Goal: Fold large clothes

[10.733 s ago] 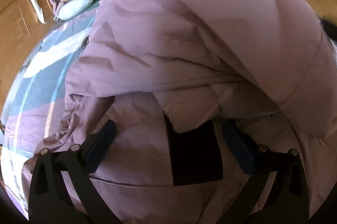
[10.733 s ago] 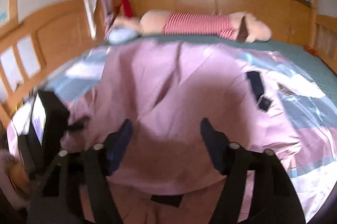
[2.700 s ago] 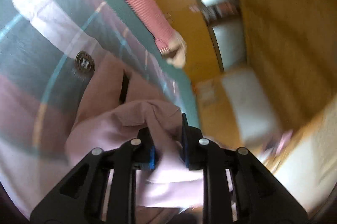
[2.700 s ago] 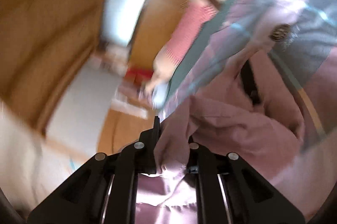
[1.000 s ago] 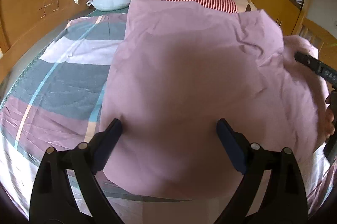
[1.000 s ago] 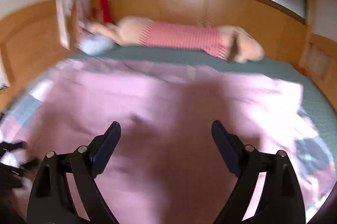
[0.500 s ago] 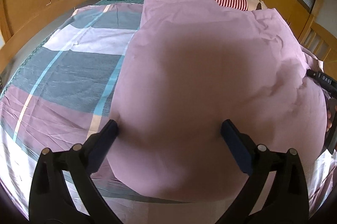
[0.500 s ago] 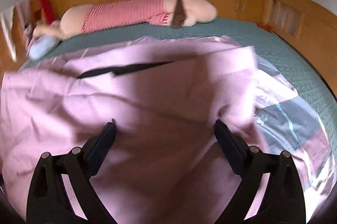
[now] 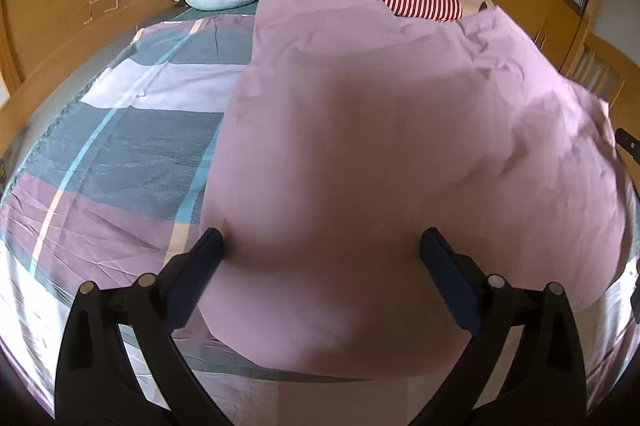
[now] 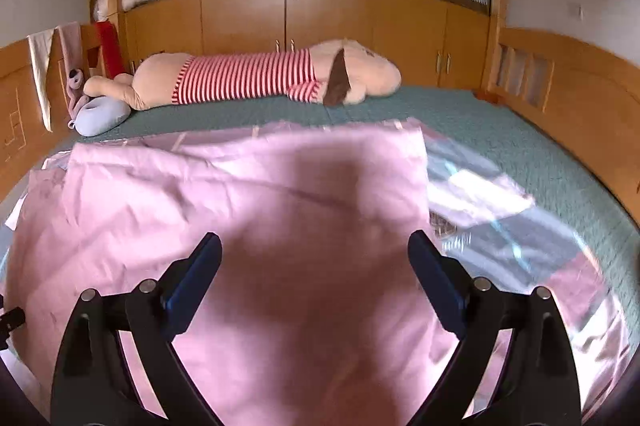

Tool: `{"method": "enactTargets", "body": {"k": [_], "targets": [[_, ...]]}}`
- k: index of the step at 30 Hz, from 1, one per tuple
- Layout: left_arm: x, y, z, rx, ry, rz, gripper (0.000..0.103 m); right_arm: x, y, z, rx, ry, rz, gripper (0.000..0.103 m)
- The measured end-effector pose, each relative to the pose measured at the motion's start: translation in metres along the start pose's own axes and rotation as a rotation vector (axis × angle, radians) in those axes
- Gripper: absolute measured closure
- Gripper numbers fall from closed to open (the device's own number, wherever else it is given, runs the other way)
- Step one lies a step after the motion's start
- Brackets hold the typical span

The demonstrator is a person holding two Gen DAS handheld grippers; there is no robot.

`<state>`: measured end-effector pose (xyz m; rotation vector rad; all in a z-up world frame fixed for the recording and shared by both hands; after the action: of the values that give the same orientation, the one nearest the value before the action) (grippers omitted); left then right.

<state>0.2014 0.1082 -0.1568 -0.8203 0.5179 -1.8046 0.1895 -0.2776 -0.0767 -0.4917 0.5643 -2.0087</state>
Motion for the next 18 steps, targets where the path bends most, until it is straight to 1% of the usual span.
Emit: {"method": "enactTargets", "body": {"k": [2, 5, 7, 8, 10, 14, 15, 16, 17, 18], "targets": [[0.002, 0.001, -0.002, -0.001, 0.007, 0.012, 0.003, 0.010, 0.018, -0.008, -0.079, 0.052, 0.005, 0.009], [0.002, 0.003, -0.002, -0.006, 0.003, 0.014, 0.002, 0.014, 0.046, -0.013, -0.150, 0.116, 0.022, 0.009], [-0.001, 0.004, -0.002, -0.007, -0.007, 0.008, 0.002, 0.012, 0.063, -0.011, -0.181, 0.145, 0.022, 0.008], [-0.002, 0.004, -0.003, -0.007, -0.011, 0.003, 0.002, 0.010, 0.069, -0.011, -0.190, 0.151, 0.017, 0.005], [-0.003, 0.004, -0.003, -0.006, -0.018, -0.001, 0.002, 0.002, 0.082, -0.007, -0.209, 0.134, -0.003, 0.002], [-0.002, 0.004, -0.002, 0.000, -0.010, 0.004, 0.002, -0.008, 0.098, -0.002, -0.239, 0.102, -0.017, 0.001], [-0.001, 0.004, -0.002, 0.000, -0.008, 0.007, 0.002, -0.006, 0.093, 0.001, -0.221, 0.115, -0.025, 0.001], [-0.002, 0.004, -0.001, -0.004, -0.007, 0.012, 0.002, -0.005, 0.082, 0.005, -0.175, 0.134, -0.044, 0.002], [-0.002, 0.004, -0.002, -0.008, -0.008, 0.014, 0.002, -0.005, 0.061, 0.011, -0.093, 0.151, -0.059, 0.003], [-0.002, 0.003, -0.002, -0.009, -0.010, 0.011, 0.002, -0.008, 0.041, 0.013, -0.022, 0.161, -0.036, 0.003]]}}
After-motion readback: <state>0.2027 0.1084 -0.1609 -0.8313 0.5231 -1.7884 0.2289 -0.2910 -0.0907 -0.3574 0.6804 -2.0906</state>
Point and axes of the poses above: each gripper's, at about its wrist camera, not at the fingertips, and y roughly the way its jaws point, x to its right, z to its top, the point moved 3 cm from there along y, roughly the way its jaws point, and after that the axes turned 14 degrees about -z, right-handed, at the moved point
